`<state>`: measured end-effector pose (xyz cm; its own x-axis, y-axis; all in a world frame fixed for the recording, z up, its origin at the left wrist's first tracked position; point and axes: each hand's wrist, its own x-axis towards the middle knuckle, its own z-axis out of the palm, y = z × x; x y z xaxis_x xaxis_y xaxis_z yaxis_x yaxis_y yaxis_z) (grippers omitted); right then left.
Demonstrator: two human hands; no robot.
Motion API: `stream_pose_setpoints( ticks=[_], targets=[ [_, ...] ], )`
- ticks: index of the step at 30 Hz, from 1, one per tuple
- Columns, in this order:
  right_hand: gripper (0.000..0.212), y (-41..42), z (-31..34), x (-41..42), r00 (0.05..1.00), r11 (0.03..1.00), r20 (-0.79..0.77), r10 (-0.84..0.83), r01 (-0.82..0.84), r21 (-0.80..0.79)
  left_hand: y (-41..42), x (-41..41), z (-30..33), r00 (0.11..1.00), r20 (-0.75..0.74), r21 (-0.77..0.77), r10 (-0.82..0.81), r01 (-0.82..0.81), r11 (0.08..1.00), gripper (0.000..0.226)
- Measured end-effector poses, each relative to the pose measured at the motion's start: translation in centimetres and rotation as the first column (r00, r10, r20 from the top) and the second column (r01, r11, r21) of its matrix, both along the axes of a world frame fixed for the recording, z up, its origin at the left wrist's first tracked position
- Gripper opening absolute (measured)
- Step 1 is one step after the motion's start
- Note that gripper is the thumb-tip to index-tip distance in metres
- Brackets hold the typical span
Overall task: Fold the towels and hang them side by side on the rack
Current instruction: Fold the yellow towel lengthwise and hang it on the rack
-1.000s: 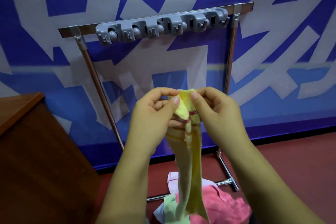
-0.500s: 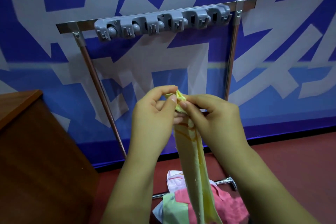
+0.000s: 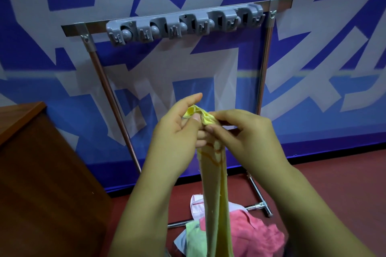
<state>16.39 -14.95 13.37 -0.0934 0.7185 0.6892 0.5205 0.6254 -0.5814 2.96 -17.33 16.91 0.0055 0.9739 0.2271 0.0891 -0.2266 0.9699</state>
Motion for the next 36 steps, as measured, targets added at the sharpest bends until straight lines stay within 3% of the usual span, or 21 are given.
stream_pose_setpoints(
  ticks=[3, 5, 8, 10, 14, 19, 24, 32, 36],
  targets=[
    [0.013, 0.3, -0.2, 0.3, 0.994, 0.990, -0.080, 0.068, -0.077, -0.115, 0.0, -1.0, 0.3, 0.996, -0.064, 0.008, -0.055, 0.056, 0.998, 0.032],
    [0.009, 0.3, -0.2, 0.4, 0.978, 0.969, -0.180, 0.101, -0.138, -0.205, 0.1, -2.0, 0.1, 0.982, -0.187, 0.105, 0.028, -0.008, 0.994, 0.023],
    [0.011, 0.3, -0.1, 0.4, 0.942, 0.943, -0.311, 0.130, -0.214, -0.256, 0.6, -3.7, -0.4, 0.868, -0.451, 0.295, 0.206, -0.073, 0.953, 0.017],
    [0.010, 0.3, 0.2, 0.6, 0.921, 0.932, -0.355, 0.160, -0.259, -0.252, 0.9, -4.7, -0.6, 0.810, -0.546, 0.324, 0.213, -0.031, 0.945, 0.025],
    [0.010, 0.2, 0.8, 1.0, 0.895, 0.899, -0.373, 0.244, -0.353, -0.258, 1.2, -5.5, -0.2, 0.782, -0.596, 0.328, 0.184, 0.028, 0.944, 0.036],
    [0.011, 0.2, 1.2, 1.6, 0.883, 0.881, -0.377, 0.280, -0.392, -0.264, 1.7, -5.7, 0.5, 0.742, -0.660, 0.275, 0.119, 0.091, 0.957, 0.030],
    [0.013, 0.6, 1.0, 1.7, 0.897, 0.887, -0.361, 0.257, -0.367, -0.280, 2.3, -5.4, 0.4, 0.794, -0.598, 0.299, 0.109, 0.095, 0.949, 0.029],
    [0.011, 0.5, 1.6, 2.3, 0.865, 0.895, -0.405, 0.296, -0.399, -0.199, 1.2, -3.8, 1.0, 0.976, -0.211, 0.287, 0.048, 0.015, 0.958, 0.022],
    [0.013, 0.6, 1.4, 2.0, 0.860, 0.884, -0.417, 0.294, -0.411, -0.224, 1.5, -3.7, 0.7, 0.972, -0.217, 0.265, 0.089, -0.029, 0.964, 0.029]
  ],
)
